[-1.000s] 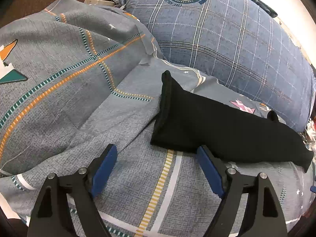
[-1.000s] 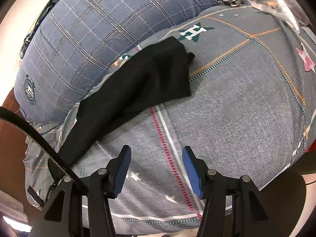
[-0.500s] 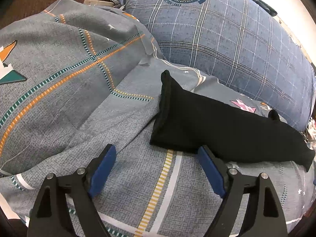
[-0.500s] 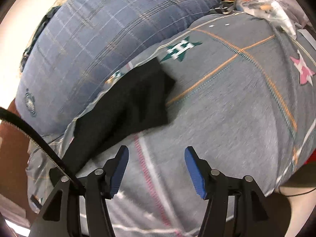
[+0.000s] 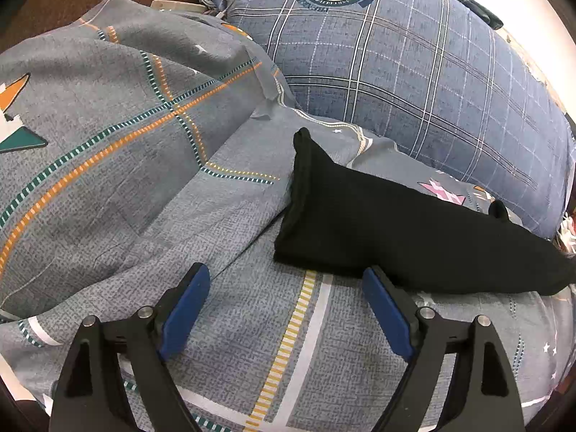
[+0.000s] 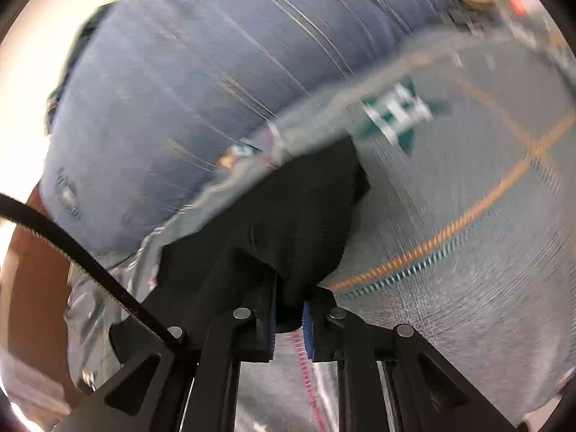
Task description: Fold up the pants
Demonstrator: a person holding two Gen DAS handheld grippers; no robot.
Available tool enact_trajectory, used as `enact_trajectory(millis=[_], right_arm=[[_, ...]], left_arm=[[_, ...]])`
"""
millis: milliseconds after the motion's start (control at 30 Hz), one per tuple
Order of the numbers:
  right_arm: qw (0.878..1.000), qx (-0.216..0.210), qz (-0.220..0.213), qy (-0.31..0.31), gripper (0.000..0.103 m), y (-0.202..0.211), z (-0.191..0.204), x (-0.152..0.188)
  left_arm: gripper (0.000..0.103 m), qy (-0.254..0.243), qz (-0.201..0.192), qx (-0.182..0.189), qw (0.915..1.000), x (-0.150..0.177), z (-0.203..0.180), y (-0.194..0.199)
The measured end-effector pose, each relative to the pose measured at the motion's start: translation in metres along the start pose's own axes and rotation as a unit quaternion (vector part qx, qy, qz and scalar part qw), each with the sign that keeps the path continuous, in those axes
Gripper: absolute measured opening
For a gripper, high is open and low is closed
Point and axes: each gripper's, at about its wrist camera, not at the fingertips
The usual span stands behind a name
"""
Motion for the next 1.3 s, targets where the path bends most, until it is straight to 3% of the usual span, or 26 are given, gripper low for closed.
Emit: enact_trajectory(millis=[67, 133, 167, 233, 267, 300, 367, 467, 500, 567, 633, 733, 800, 833, 867, 900, 967, 1000, 1067, 1167, 1200, 1300], right_arm=[[1.0, -0.006, -0.007, 0.027, 0.012, 0.018, 0.009, 0.004], [0.998, 0.029, -0.007, 0.061, 0.012, 0.029, 0.014, 0.006], [0.996, 0.056, 0.0, 0.068, 0.013, 0.027, 0.013, 0.007], [0.99, 0.12, 0.031, 0.07, 0.028, 0.01, 0.003, 0.005], [0.984, 0.157, 0.044, 0.068, 0.031, 0.003, -0.003, 0.005], [0.973, 0.221, 0.039, 0.061, 0.034, -0.001, -0.01, 0.004], [0.968, 0.245, 0.015, 0.053, 0.035, 0.008, -0.013, 0.006], [0.969, 0.234, -0.064, 0.052, 0.035, 0.038, 0.012, 0.014], [0.973, 0.206, -0.074, 0.075, 0.035, 0.043, 0.03, 0.017], [0.984, 0.144, -0.054, 0.095, 0.035, 0.038, 0.046, 0.016], [0.994, 0.053, -0.014, 0.092, 0.035, 0.02, 0.053, 0.015], [0.998, -0.042, 0.03, 0.035, 0.04, -0.015, 0.032, 0.006], [0.999, -0.026, 0.041, -0.023, 0.041, -0.035, 0.003, 0.001], [0.998, 0.017, 0.036, -0.047, 0.038, -0.039, -0.013, 0.001], [0.996, 0.058, 0.03, -0.056, 0.028, -0.04, -0.023, 0.001], [0.995, 0.08, 0.024, -0.055, 0.011, -0.037, -0.027, 0.002], [0.993, 0.112, 0.002, -0.033, 0.017, -0.025, -0.012, 0.005], [0.991, 0.135, -0.014, 0.007, 0.024, -0.016, 0.013, 0.008], [0.99, 0.125, -0.012, 0.062, 0.034, -0.012, 0.049, 0.01], [0.986, 0.064, 0.031, 0.149, 0.045, -0.026, 0.128, 0.018], [0.979, 0.037, 0.064, 0.19, 0.051, -0.042, 0.166, 0.025], [0.954, -0.012, 0.139, 0.265, 0.053, -0.091, 0.248, 0.049]], left_arm=[[0.088, -0.002, 0.001, 0.001, 1.0, 0.0, -0.001, 0.0], [0.089, -0.001, 0.001, 0.004, 1.0, 0.0, 0.0, 0.0], [0.089, 0.0, 0.002, 0.004, 1.0, 0.0, 0.0, 0.0], [0.089, -0.002, 0.003, 0.003, 1.0, -0.001, -0.001, 0.001], [0.089, -0.002, 0.003, 0.002, 1.0, 0.0, -0.001, 0.001], [0.089, -0.001, 0.002, 0.004, 1.0, 0.0, -0.001, 0.002], [0.089, 0.002, 0.002, 0.008, 1.0, 0.0, 0.0, 0.002], [0.09, -0.001, 0.003, 0.002, 1.0, -0.001, -0.002, 0.001], [0.09, -0.002, 0.004, 0.0, 1.0, -0.001, -0.003, 0.001], [0.09, -0.002, 0.004, 0.0, 1.0, -0.001, -0.003, 0.001], [0.09, 0.0, 0.003, 0.005, 1.0, -0.001, -0.001, 0.001], [0.09, 0.004, 0.003, 0.009, 0.9999, -0.001, 0.0, 0.002], [0.09, 0.006, 0.003, 0.01, 0.9999, 0.0, 0.0, 0.003], [0.09, 0.008, 0.003, 0.012, 0.9999, 0.0, 0.0, 0.003], [0.09, 0.01, 0.003, 0.014, 0.9998, 0.0, 0.001, 0.004], [0.09, 0.014, 0.004, 0.016, 0.9998, -0.001, 0.002, 0.004], [0.09, 0.032, 0.004, 0.029, 0.9991, -0.002, 0.006, 0.007], [0.09, 0.049, 0.005, 0.048, 0.9976, -0.003, 0.011, 0.009], [0.089, 0.071, 0.008, 0.081, 0.9942, -0.006, 0.017, 0.011], [0.082, 0.095, 0.008, 0.114, 0.9889, -0.008, 0.026, 0.015], [0.081, 0.098, 0.006, 0.113, 0.9887, -0.008, 0.028, 0.018], [0.081, 0.106, -0.01, 0.116, 0.9874, -0.008, 0.034, 0.029]])
Point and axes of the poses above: each gripper's, at about its wrist camera, not at the fingertips, and y roughly against the way its jaws point, z to its left, x to its underside, and after that the axes turned 10 degrees about z, right-handed
